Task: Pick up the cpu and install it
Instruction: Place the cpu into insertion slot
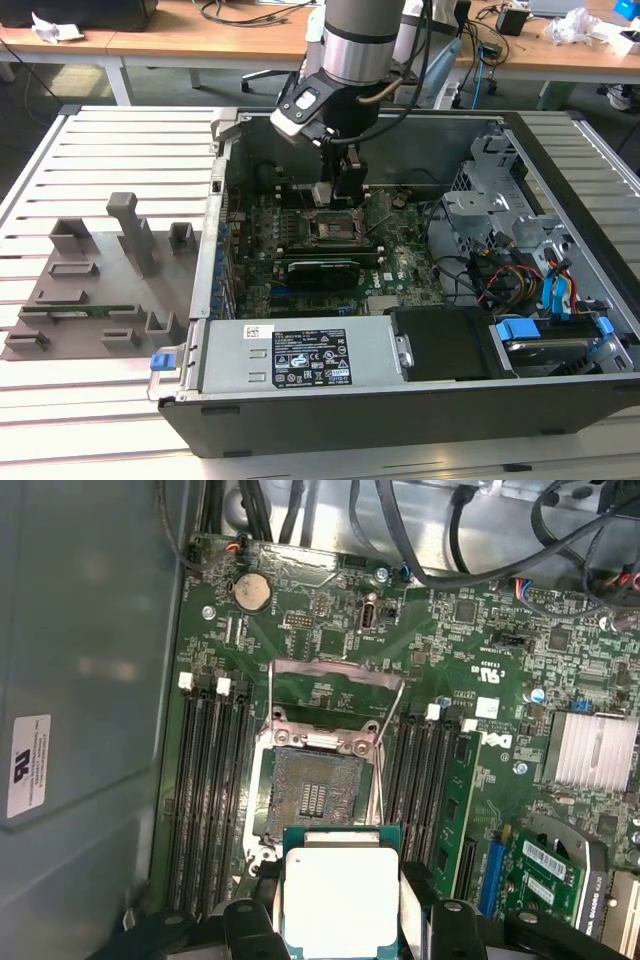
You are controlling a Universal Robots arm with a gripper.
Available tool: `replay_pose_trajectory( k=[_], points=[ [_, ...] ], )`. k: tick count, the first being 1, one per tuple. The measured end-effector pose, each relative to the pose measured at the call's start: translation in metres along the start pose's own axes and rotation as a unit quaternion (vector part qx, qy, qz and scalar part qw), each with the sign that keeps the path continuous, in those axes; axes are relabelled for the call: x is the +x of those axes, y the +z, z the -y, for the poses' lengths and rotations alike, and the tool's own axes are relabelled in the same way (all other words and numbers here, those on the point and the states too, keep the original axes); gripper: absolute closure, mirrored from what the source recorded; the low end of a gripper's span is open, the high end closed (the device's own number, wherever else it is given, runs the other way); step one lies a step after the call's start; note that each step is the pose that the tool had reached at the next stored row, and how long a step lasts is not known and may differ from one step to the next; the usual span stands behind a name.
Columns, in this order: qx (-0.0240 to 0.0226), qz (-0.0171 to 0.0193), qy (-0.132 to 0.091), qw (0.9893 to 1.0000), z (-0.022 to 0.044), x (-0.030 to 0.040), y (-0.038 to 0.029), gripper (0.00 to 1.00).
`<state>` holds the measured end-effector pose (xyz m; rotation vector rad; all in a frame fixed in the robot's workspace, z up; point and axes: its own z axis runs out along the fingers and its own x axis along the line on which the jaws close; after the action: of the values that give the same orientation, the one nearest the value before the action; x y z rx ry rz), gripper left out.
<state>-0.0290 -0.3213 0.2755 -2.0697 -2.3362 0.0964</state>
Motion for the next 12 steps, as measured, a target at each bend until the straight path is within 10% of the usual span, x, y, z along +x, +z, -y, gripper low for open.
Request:
replay_pose_trajectory(
  k=[12],
  points=[
    [0.0013,-0.0029,0.049,0.9988,0.0,0.0,0.0001,0.45]
  ],
)
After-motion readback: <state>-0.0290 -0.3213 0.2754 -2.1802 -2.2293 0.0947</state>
